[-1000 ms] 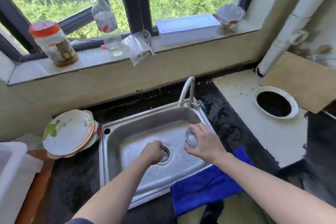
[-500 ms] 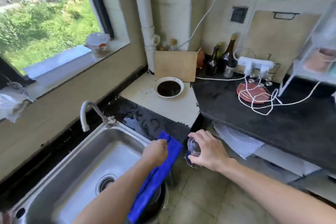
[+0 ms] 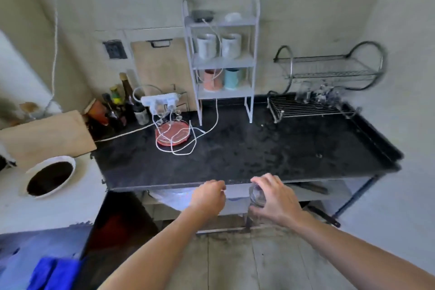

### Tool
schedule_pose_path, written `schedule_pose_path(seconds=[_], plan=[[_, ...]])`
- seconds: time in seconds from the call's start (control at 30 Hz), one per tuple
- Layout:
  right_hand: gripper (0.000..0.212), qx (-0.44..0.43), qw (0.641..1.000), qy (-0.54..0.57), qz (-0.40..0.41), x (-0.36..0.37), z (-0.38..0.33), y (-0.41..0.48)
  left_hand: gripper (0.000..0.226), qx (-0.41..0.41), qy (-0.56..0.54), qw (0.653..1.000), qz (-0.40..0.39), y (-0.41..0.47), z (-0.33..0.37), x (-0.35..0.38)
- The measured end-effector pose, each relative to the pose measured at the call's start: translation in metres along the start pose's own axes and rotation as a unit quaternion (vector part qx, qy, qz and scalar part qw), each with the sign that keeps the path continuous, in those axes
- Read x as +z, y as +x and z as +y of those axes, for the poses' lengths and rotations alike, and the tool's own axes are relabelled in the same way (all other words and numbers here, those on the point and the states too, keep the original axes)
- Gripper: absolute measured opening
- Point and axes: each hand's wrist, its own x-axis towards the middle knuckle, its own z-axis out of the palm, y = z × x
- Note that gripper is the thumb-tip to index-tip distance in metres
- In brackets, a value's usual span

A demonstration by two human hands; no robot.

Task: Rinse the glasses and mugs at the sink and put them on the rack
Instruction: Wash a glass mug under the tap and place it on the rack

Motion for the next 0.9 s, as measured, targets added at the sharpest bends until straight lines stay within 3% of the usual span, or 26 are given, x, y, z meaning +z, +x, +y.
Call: schedule_pose_path(seconds=[0.27,0.53,0.7,0.9], plan=[[0.066,0.144,0.988,0.014,0.045,-0.038,0.123,0.025,0.027,0.132,0.027,0.991,-0.012,0.123,0.098,0.010],[0.065,0.251,0.964,0.049,0.068,-0.067,0.220,0.108,0.029,0.186,-0.019,0.982,-0.001,0.283,0.165,-0.006],[0.066,0.277,0.953,0.068,0.102,-0.092,0.269,0.158,0.026,0.191,-0.059,0.979,0.039,0.369,0.208,-0.032],[0.069,0.245,0.963,0.032,0.105,-0.109,0.335,0.217,0.039,0.152,-0.095,0.975,0.134,0.448,0.242,-0.051]])
